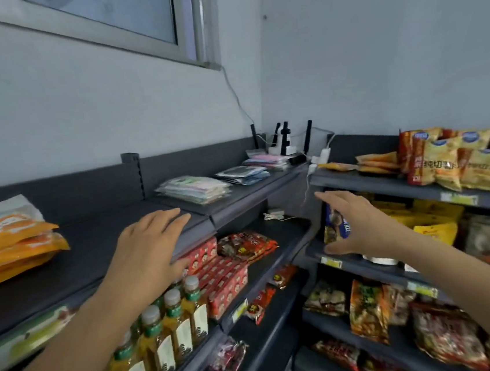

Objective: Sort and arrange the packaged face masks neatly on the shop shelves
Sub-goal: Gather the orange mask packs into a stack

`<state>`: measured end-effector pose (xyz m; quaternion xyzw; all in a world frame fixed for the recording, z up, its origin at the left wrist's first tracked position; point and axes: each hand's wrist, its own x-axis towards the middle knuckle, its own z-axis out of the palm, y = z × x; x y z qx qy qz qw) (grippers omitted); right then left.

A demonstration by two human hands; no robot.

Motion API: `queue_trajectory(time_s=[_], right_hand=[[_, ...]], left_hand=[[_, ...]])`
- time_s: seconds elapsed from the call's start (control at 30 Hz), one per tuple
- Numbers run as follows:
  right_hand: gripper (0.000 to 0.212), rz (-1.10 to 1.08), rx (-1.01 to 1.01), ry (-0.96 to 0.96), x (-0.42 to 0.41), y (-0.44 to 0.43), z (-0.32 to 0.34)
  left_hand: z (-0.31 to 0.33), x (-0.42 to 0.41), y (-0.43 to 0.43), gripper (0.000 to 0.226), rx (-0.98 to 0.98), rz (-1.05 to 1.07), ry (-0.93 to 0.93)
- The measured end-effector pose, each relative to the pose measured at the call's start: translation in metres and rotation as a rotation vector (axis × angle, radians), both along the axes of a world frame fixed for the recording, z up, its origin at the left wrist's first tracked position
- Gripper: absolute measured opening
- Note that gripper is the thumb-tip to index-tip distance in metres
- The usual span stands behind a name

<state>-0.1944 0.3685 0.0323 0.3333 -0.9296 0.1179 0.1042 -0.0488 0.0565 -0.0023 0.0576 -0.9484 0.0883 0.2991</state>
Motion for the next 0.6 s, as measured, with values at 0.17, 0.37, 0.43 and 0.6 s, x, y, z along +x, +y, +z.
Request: queue_trajectory(time_s=[0.17, 0.37, 0.43, 0.6], right_hand=[[0.1, -0.076, 0.017, 0.025, -0.055, 0.079, 0.005], [0.102, -0.206, 0.016, 0.011, -0.132, 0.173, -0.002], [0.102, -0.222, 0.026, -0.003, -0.154, 0.194, -0.009], [0.102, -0.233, 0.029, -0.012, -0.198, 0.227, -0.02]], left_hand=[[0.005, -0.081, 0.063, 0.077, -0.031, -0.038, -0.003], [-0.004, -0.169, 0.142, 0.077, -0.033, -0.085, -0.033], [-0.008, -0.195, 0.166, 0.075, -0.018, -0.109, -0.041], [-0.013, -0.257, 0.213, 0.075, 0.0, -0.169, -0.088]])
